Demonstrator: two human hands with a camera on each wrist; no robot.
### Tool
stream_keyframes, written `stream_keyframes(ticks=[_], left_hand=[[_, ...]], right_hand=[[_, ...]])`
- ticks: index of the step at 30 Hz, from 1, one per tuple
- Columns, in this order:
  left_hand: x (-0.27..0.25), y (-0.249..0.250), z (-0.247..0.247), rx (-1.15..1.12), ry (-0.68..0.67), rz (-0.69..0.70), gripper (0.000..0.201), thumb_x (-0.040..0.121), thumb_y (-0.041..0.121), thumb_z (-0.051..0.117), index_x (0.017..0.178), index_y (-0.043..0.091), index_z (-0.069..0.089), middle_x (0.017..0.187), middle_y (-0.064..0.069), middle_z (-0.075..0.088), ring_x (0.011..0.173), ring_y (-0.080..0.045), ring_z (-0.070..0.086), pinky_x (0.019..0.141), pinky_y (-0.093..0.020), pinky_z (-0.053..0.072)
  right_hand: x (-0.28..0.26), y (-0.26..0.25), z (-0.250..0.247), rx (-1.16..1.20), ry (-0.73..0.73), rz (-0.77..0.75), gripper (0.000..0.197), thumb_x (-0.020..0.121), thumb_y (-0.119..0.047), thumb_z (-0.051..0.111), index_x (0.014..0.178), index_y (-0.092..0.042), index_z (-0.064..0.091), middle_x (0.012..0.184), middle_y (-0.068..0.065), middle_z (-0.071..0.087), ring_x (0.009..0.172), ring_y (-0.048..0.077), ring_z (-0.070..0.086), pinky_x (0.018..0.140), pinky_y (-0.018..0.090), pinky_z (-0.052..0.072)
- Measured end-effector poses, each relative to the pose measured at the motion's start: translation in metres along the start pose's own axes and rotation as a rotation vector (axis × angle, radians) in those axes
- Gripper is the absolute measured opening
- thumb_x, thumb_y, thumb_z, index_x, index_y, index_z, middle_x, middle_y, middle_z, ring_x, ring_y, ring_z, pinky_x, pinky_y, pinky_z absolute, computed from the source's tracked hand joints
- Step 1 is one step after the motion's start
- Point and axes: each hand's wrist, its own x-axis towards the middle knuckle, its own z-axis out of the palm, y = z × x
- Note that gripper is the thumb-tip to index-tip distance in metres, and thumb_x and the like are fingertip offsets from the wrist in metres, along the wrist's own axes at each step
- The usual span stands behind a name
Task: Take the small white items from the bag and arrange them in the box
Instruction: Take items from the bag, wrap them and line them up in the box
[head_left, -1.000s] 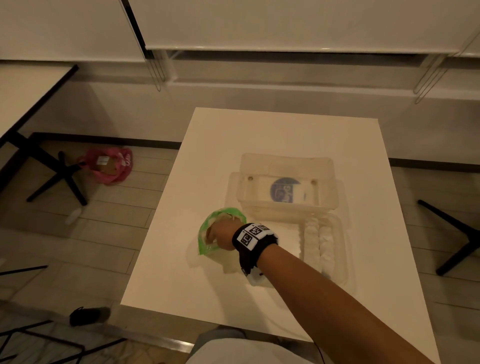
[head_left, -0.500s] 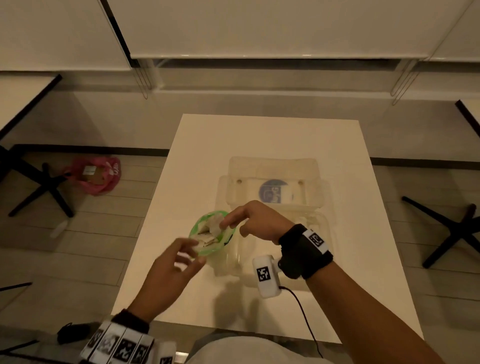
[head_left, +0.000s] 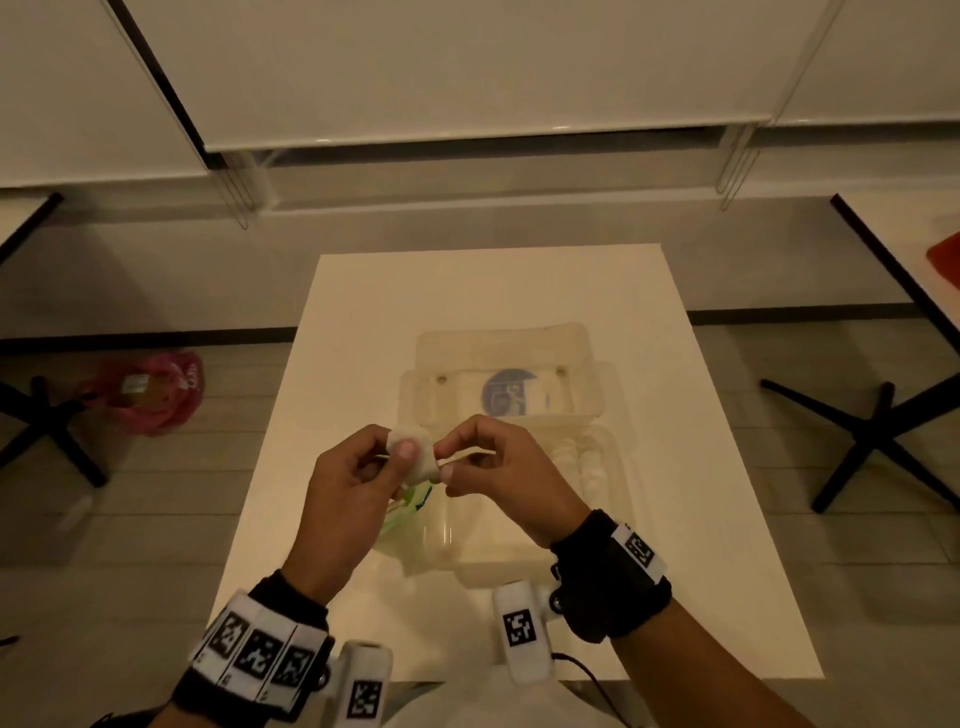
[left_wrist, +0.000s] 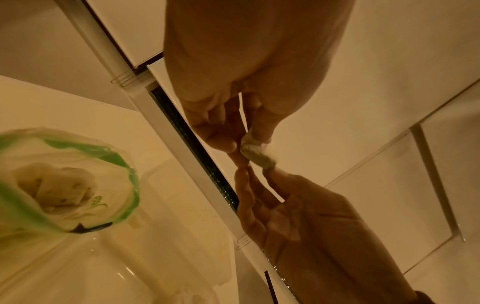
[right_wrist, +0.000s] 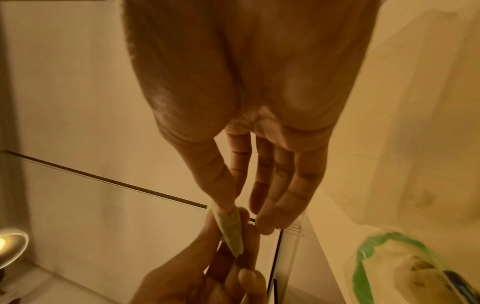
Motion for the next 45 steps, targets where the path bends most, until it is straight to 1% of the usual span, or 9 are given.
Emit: stream_keyframes(ticks=[7,12,18,26,30,34,38,42,45], left_hand=[[0.001,0.005,0.005,-0.016,0.049,-0.002,0.011,0.093,0.020,0.066,0.089,0.011,0.073,0.078,-0.011,0.073,0.070,-0.023,0.066,0.069,-0.035,0.055],[-0.002,0.013,0.010,-0.027,0.018,-0.008,0.013,0.092,0.022,0.067,0.091,0.011,0.074,0.078,-0.011,0.075,0.079,-0.039,0.069,0.079,-0.053,0.057],[0.000,0.015,0.013,-0.031,0.031,-0.004,0.017,0.087,0.032,0.069,0.090,0.018,0.078,0.082,-0.013,0.075,0.084,-0.047,0.067,0.083,-0.063,0.054],[-0.001,0.021,0.018,-0.074,0.016,-0.025,0.014,0.086,0.027,0.071,0.091,0.018,0.080,0.087,-0.011,0.077,0.087,-0.036,0.072,0.089,-0.061,0.054],[0.002,0.022,0.017,-0.092,0.017,-0.029,0.013,0.087,0.024,0.070,0.093,0.019,0.081,0.095,-0.006,0.077,0.096,-0.032,0.071,0.095,-0.059,0.053],[0.001,0.025,0.017,-0.110,-0.015,-0.051,0.020,0.081,0.032,0.071,0.092,0.020,0.081,0.098,-0.007,0.075,0.099,-0.034,0.069,0.097,-0.061,0.050],[0.000,0.026,0.017,-0.135,-0.018,-0.076,0.024,0.080,0.033,0.072,0.092,0.014,0.080,0.098,-0.010,0.073,0.100,-0.037,0.066,0.096,-0.058,0.050],[0.000,0.028,0.018,-0.138,-0.042,-0.075,0.023,0.082,0.034,0.075,0.092,0.014,0.080,0.102,-0.013,0.069,0.102,-0.038,0.064,0.095,-0.055,0.049],[0.000,0.031,0.019,-0.132,-0.044,-0.071,0.030,0.078,0.033,0.072,0.090,0.006,0.079,0.101,-0.018,0.066,0.090,-0.031,0.062,0.085,-0.047,0.048]], right_hand=[[-0.007,-0.002,-0.005,0.081,0.061,0.003,0.010,0.089,-0.012,0.071,0.092,-0.002,0.069,0.106,0.009,0.073,0.096,0.036,0.069,0.082,0.043,0.056],[-0.005,-0.001,-0.005,0.056,0.048,-0.008,0.007,0.087,-0.013,0.074,0.091,-0.008,0.071,0.094,0.013,0.073,0.085,0.019,0.066,0.076,0.035,0.053],[-0.004,-0.001,-0.007,0.134,0.109,-0.066,0.011,0.081,-0.010,0.075,0.089,-0.011,0.068,0.098,0.006,0.072,0.080,0.021,0.064,0.076,0.039,0.053],[-0.004,0.000,-0.007,0.111,0.088,-0.053,0.018,0.083,-0.010,0.077,0.096,0.000,0.071,0.098,0.013,0.073,0.085,0.015,0.068,0.075,0.023,0.052],[-0.003,0.001,-0.010,0.012,0.131,-0.085,0.014,0.081,-0.014,0.079,0.087,-0.003,0.073,0.105,0.009,0.073,0.096,0.020,0.068,0.092,0.038,0.056],[-0.003,-0.001,-0.012,0.133,0.089,-0.131,0.016,0.079,-0.012,0.076,0.089,-0.001,0.072,0.110,0.017,0.069,0.106,0.041,0.063,0.096,0.047,0.053],[-0.005,0.001,-0.013,0.040,0.100,-0.123,0.020,0.079,-0.018,0.077,0.085,0.000,0.071,0.102,0.023,0.069,0.092,0.037,0.064,0.093,0.048,0.053],[-0.010,-0.003,-0.015,0.068,0.052,-0.142,0.018,0.085,-0.009,0.074,0.096,0.005,0.074,0.103,0.023,0.069,0.102,0.042,0.063,0.096,0.046,0.051],[-0.012,-0.006,-0.017,0.043,0.053,-0.161,0.016,0.084,-0.010,0.074,0.091,0.004,0.075,0.098,0.022,0.071,0.097,0.041,0.065,0.094,0.048,0.051]])
